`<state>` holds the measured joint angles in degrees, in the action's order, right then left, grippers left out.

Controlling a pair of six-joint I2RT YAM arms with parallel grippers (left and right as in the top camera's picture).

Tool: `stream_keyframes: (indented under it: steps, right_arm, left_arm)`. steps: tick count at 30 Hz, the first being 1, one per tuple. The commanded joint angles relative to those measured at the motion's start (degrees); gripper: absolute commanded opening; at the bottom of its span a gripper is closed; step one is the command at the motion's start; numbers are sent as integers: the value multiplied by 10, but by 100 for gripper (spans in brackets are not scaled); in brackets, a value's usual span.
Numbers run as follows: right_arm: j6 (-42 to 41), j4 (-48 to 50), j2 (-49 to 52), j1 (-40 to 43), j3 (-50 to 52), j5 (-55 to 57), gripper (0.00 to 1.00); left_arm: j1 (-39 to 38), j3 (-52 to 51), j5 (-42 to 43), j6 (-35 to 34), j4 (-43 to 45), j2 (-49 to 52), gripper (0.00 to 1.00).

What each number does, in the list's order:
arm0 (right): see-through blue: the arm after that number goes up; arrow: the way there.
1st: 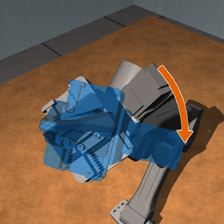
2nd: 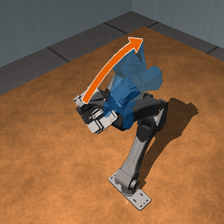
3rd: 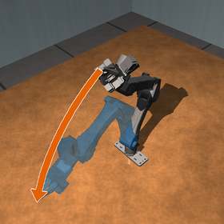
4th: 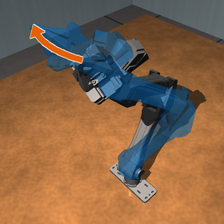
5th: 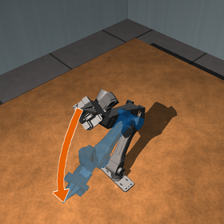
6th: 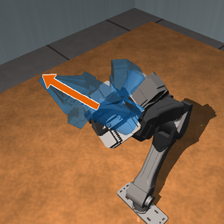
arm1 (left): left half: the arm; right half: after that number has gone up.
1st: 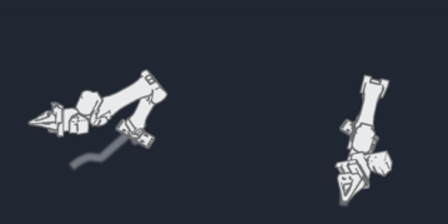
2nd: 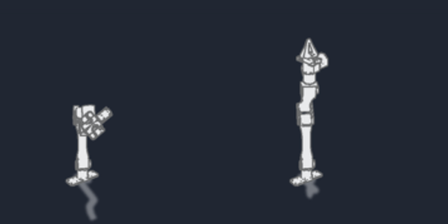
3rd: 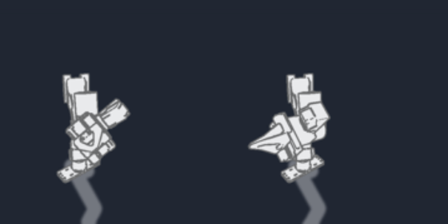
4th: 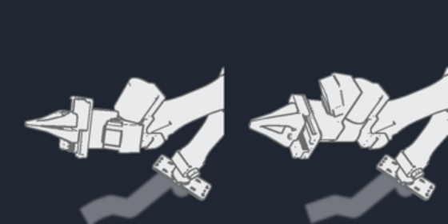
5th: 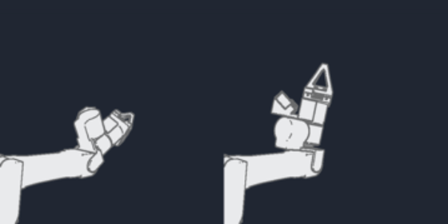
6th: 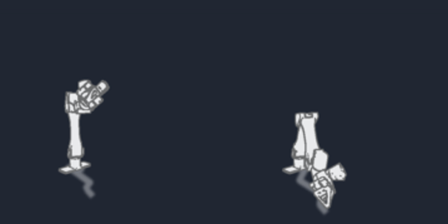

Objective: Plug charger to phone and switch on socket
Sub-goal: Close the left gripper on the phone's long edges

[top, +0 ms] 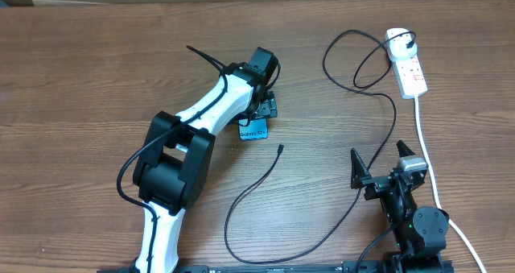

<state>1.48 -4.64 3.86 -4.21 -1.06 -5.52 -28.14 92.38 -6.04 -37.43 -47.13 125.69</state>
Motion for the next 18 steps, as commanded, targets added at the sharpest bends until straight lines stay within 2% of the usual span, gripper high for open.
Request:
stream_keyframes:
  steps: [1,10,13,18]
  right_arm:
    - [-1,2,-4,-2,6,3,100]
    - [-1,2,-4,-2,6,3,100]
    - [-1,2,-4,-2,6,3,100]
    - [-1,2,-4,-2,6,3,100]
  left_arm:
    - [-4,-12,-2,-17,-8,6,95]
    - [-4,-12,-1,-20,-4,6,94]
    - [-4,-12,-1,-20,-4,6,88]
    - [-4,-12,0,-20,-5,6,85]
